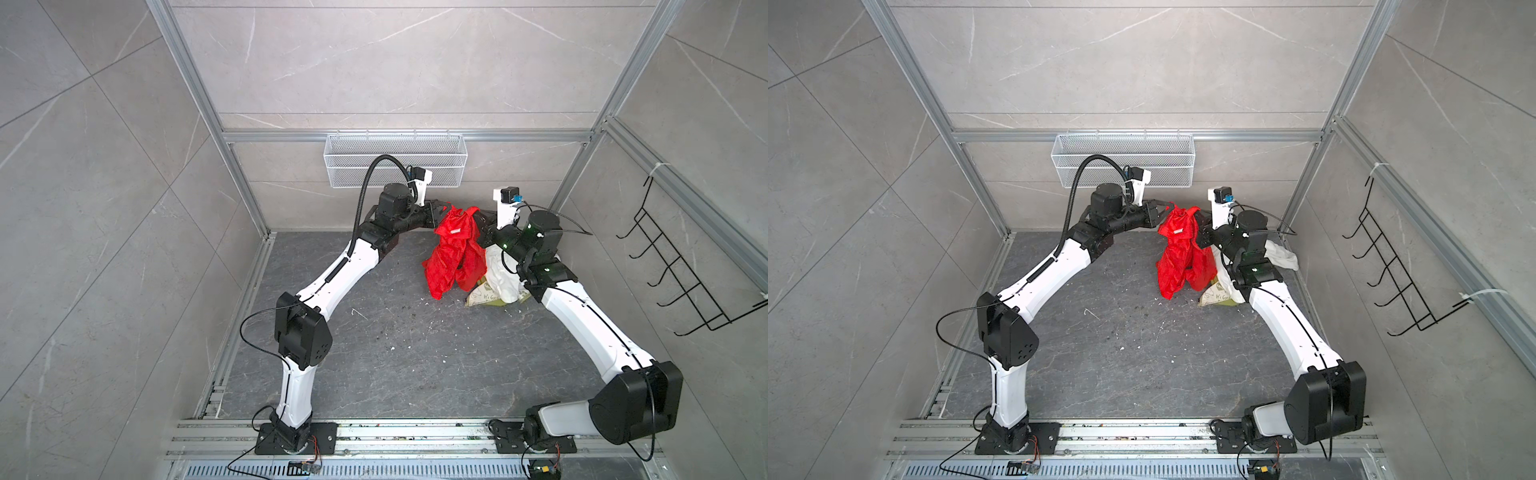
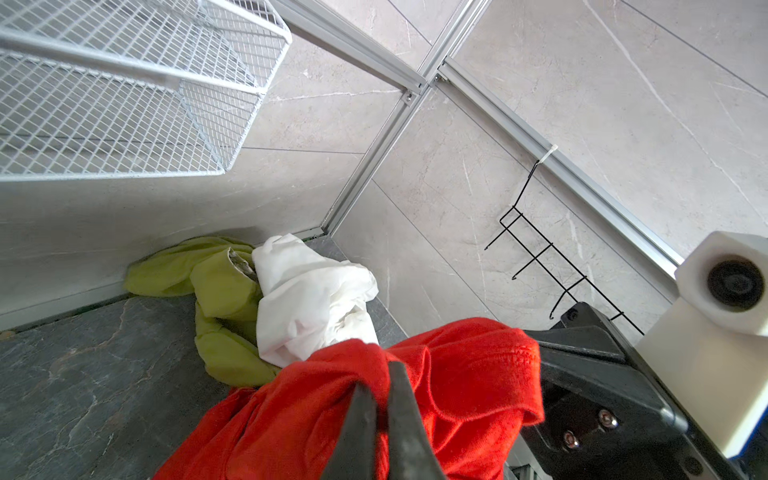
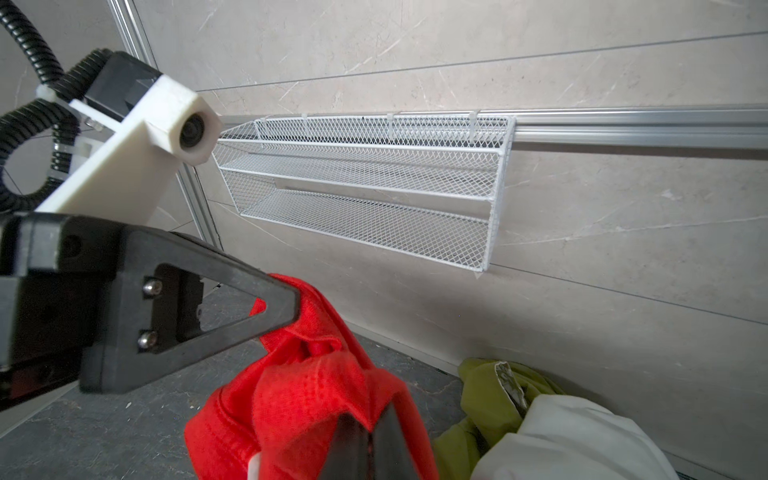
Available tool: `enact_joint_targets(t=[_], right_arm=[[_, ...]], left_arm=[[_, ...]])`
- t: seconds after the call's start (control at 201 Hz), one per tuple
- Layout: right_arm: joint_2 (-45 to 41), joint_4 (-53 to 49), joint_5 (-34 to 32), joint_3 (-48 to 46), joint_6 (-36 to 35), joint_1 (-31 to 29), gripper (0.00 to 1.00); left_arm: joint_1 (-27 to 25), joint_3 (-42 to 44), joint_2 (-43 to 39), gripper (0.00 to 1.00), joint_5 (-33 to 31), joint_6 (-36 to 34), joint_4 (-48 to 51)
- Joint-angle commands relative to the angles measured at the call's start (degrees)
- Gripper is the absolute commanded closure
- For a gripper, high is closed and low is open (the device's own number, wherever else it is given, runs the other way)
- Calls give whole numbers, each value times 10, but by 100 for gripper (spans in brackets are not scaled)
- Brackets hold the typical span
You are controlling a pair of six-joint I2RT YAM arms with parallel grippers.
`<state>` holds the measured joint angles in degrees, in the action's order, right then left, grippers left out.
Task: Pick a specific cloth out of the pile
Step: 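Lift the red cloth up off the pile with both grippers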
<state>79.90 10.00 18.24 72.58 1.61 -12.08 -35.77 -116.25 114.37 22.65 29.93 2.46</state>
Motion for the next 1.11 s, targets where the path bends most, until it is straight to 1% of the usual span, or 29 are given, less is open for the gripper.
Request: enact_joint_targets(t=[0.0, 0.672, 0.891, 0.996, 1.1], right_arm=[[-22, 0, 1, 25, 8, -7, 100], [-45, -24, -1, 12, 11, -27, 100], [-56, -41, 4, 6, 10, -37, 100], [-58, -48, 6, 13, 9, -42, 100], [-57, -59, 8, 26, 9, -50, 100]], left_arm=[[-1, 2, -58, 100, -8, -20, -59], [-6, 98, -137, 100, -17, -28, -76], [-10, 151, -178, 100, -29, -38, -78], [-9, 172, -197, 100, -37, -42, -83], [-9, 174, -211, 100, -39, -49, -81]])
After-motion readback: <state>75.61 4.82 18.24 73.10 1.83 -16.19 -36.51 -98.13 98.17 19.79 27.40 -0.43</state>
